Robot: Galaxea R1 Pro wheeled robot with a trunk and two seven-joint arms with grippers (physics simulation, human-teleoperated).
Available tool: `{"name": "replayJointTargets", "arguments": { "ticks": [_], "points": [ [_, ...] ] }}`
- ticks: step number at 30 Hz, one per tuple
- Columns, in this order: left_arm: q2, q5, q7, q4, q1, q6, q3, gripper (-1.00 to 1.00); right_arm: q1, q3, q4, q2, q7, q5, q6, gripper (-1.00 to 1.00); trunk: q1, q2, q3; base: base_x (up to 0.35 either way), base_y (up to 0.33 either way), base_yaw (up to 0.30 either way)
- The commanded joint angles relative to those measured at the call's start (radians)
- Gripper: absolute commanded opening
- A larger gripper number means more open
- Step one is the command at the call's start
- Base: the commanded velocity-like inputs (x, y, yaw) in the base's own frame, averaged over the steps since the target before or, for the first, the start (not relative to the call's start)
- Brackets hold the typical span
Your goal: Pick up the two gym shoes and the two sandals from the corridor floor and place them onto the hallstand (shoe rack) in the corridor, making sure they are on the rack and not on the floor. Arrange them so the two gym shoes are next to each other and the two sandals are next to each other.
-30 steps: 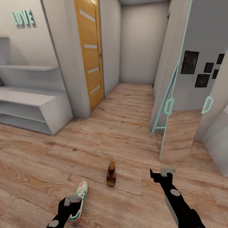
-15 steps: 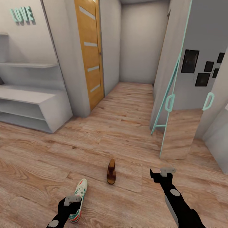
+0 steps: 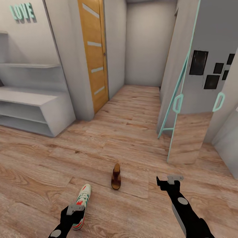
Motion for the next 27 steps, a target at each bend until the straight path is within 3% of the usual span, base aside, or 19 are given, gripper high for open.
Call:
{"name": "replayJointTargets", "arguments": {
  "ticks": [1,14,22,27],
  "points": [
    [0.0,-0.006,-0.001,0.001,-0.001,-0.003,0.001,1.0,0.0,0.0,0.0,0.0,-0.002,0.006,-0.002,1.0,0.004,-0.008,-0.004,0.0,0.0,0.0],
    [0.002,-0.006,-0.001,0.001,0.0,-0.004,0.0,1.0,0.0,0.001,0.0,0.0,-0.001,0.007,-0.001,1.0,0.054,-0.099,-0.045,0.0,0.0,0.0],
    [0.001,-0.007,-0.001,0.001,0.0,-0.005,-0.001,1.0,0.0,0.006,-0.028,0.001,0.0,0.006,0.005,1.0,0.057,-0.1,-0.076,0.0,0.0,0.0],
    [0.0,-0.007,-0.001,0.0,-0.001,-0.005,-0.003,1.0,0.0,0.007,-0.106,0.002,0.002,0.005,0.069,1.0,0.059,-0.102,-0.095,0.0,0.0,0.0]
  ]
}}
